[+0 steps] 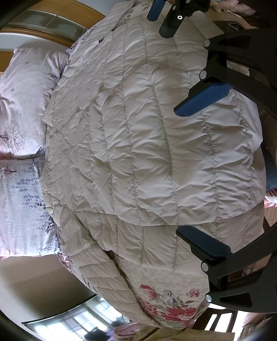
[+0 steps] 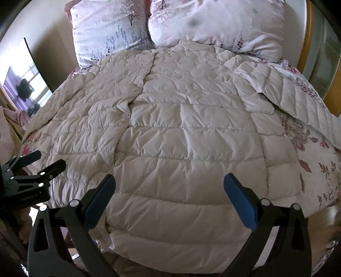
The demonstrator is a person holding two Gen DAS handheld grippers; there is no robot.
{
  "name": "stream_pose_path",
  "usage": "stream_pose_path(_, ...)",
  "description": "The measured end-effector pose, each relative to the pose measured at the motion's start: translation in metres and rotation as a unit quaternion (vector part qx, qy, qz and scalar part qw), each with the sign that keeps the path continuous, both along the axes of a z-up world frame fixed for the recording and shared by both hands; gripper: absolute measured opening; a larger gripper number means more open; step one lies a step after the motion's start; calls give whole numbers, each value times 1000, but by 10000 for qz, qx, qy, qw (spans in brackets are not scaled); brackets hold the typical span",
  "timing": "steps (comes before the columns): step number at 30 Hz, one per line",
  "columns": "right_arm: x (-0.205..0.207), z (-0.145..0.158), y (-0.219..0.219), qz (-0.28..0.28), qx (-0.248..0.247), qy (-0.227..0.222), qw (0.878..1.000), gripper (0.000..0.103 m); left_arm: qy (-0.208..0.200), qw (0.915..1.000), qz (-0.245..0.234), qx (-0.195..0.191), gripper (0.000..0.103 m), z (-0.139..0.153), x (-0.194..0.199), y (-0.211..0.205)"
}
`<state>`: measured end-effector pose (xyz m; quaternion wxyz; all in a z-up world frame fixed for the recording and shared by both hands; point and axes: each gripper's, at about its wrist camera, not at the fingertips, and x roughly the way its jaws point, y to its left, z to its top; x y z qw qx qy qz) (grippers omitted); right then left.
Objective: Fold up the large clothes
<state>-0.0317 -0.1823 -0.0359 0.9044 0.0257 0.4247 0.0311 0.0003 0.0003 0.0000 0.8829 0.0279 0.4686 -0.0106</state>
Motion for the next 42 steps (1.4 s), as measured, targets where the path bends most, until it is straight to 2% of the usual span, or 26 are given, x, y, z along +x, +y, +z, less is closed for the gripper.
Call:
stream_pose_path(2, 1, 1, 0, -2, 19, -12, 10000, 101, -8, 10000, 8, -7, 102, -1, 0, 12)
stream_pose_path(13, 12, 10, -5, 42, 263, -65, 9996, 101, 96, 9999, 12, -39, 102, 4, 12, 12)
stream_pose_path(16, 20, 16, -21, 28, 621, -201, 9979, 101, 117, 9999, -52, -112, 102, 8, 18, 14)
stream_pose_path(18, 26, 18, -44, -79, 1086, -342, 9935, 101, 82, 9997, -137, -164, 102, 12, 23, 14)
stream_pose_path(21, 34, 20, -95, -644, 1775, -518, 9806, 101, 25, 9992, -281, -288, 102, 19, 32, 13)
stream_pose_path(24, 34, 18, -157, -1559, 2254, -725, 9590, 101, 19, 9978, -390, -530, 102, 22, 43, 14)
stream_pose_path(25, 33, 17, -179, -1893, 2417, -777, 9485, 101, 27, 9972, -411, -625, 102, 23, 49, 16)
stream_pose_path(26, 31, 14, -208, -2300, 2650, -863, 9324, 100, 26, 9969, -419, -667, 102, 24, 52, 16)
stream_pose_path(27, 29, 11, -224, -2531, 2766, -902, 9227, 94, 20, 9967, -423, -695, 102, 24, 56, 16)
stream_pose_path(29, 24, 4, -267, -3120, 3031, -956, 8953, 84, -18, 9968, -410, -680, 102, 25, 65, 17)
stream_pose_path(31, 14, -5, -308, -3802, 3227, -989, 8611, 69, -53, 9966, -404, -711, 102, 25, 72, 19)
stream_pose_path(32, 9, -10, -325, -4068, 3312, -1016, 8453, 65, -69, 9959, -427, -798, 102, 25, 77, 21)
stream_pose_path(33, 0, -17, -346, -4453, 3427, -1031, 8208, 59, -69, 9953, -437, -864, 102, 24, 79, 23)
stream_pose_path(34, -6, -21, -359, -4650, 3483, -1039, 8073, 55, -58, 9940, -445, -995, 102, 23, 84, 26)
stream_pose_path(36, -14, -28, -381, -4910, 3567, -1084, 7874, 52, -46, 9915, -433, -1230, 102, 21, 91, 32)
stream_pose_path(38, -21, -33, -396, -5092, 3547, -1151, 7757, 47, -90, 9883, -392, -1471, 102, 21, 98, 39)
stream_pose_path(40, -25, -37, -415, -5210, 3592, -1222, 7646, 33, -236, 9874, -283, -1540, 102, 22, 103, 43)
stream_pose_path(42, -26, -38, -427, -5289, 3539, -1225, 7616, 21, -452, 9872, -112, -1522, 102, 24, 107, 48)
